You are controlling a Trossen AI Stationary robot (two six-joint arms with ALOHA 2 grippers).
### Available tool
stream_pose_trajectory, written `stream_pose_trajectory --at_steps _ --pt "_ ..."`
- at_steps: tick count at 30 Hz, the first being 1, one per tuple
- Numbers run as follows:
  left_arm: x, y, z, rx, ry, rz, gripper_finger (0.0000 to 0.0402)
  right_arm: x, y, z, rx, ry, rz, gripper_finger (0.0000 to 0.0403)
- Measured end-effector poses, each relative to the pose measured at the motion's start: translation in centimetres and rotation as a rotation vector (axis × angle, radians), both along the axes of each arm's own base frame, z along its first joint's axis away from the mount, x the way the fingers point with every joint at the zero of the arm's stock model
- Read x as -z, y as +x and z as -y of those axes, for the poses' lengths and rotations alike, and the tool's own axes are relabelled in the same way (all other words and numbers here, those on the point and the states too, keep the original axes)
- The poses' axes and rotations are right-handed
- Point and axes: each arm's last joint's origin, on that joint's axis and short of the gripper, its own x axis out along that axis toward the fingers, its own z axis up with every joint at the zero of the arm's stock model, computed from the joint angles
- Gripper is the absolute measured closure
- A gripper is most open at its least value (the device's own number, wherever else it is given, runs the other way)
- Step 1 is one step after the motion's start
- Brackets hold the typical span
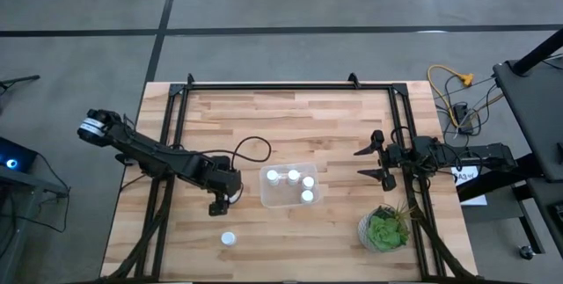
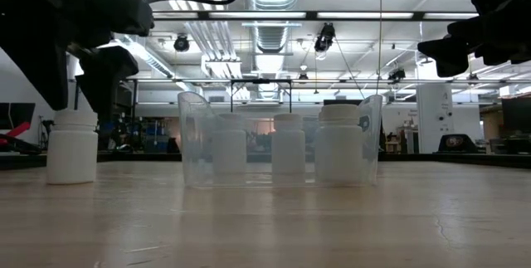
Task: Pick and place pill bottles into a basket
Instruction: Put the white medicine bottle into the transparent bin
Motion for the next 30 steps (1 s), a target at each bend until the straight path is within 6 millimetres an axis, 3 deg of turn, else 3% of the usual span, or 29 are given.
stream_pose_trajectory --at_steps 14,30 --pt "1.5 -0.5 -0.2 -0.003 0.009 -0.029 0.0063 0.0 0.0 0.0 0.000 0.000 0.000 0.0138" --pt "1.3 -0.1 0.0 -0.005 -0.009 0.020 0.0192 0.0 0.0 0.0 0.000 -0.008 0.001 0.0138"
